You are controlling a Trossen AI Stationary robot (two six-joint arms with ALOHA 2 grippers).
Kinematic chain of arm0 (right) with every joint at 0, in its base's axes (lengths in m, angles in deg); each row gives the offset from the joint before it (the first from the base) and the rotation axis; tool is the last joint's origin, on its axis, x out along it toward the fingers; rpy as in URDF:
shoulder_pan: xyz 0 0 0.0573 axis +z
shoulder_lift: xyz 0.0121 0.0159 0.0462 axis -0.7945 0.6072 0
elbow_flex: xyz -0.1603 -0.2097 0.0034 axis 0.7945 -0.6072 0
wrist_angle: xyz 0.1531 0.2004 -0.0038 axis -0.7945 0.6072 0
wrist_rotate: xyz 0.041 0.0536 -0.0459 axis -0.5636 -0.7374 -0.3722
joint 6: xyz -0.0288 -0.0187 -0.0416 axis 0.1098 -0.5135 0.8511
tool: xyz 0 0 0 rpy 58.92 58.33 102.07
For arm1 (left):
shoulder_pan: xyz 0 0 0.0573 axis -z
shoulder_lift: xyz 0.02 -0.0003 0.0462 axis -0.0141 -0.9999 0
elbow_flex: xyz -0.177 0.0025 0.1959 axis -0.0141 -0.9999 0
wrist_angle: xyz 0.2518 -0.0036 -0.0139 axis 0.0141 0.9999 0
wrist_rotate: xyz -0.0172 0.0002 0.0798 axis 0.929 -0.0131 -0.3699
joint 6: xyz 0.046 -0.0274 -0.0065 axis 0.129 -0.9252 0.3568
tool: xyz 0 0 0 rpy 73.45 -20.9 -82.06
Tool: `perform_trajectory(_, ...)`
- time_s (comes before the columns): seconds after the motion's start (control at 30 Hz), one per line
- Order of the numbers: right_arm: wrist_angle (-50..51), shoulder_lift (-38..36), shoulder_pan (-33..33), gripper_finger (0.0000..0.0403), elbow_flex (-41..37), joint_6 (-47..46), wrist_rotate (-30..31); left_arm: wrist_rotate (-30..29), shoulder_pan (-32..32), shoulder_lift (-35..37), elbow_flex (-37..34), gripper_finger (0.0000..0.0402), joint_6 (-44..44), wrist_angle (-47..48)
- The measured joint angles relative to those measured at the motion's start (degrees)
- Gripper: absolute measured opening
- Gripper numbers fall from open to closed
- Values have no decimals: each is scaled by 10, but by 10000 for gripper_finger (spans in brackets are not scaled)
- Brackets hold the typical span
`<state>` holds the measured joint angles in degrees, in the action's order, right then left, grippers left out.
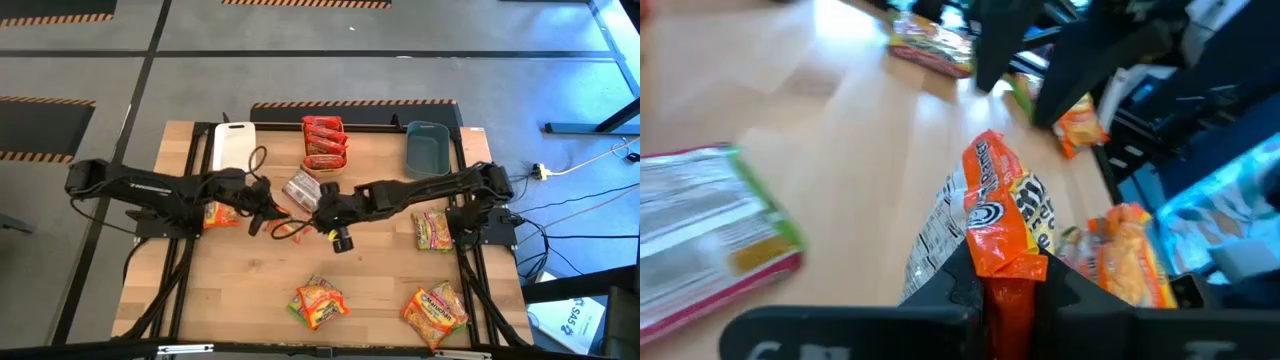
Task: Sort Maruchan noodles
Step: Put the light orange noodle pack into the white bin
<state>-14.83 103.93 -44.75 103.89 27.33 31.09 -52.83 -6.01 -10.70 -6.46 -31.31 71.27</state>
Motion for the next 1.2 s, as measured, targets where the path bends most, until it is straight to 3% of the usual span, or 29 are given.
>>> perform_trajectory(0.27, 11, -46, 0, 205, -100, -57, 0, -18, -86, 124, 0, 18, 74, 117)
perform_trajectory(0.6, -51, -53, 0, 205, -221, -133, 19, -156, -207, 243, 11, 19, 225, 205)
perform_trajectory(0.97, -90, -53, 0, 205, -242, -119, 35, -201, -334, 210, 155, 19, 348, 406)
perform_trajectory(1.2, -102, -53, 0, 205, -251, -106, 34, -184, -407, 163, 179, 20, 372, 462)
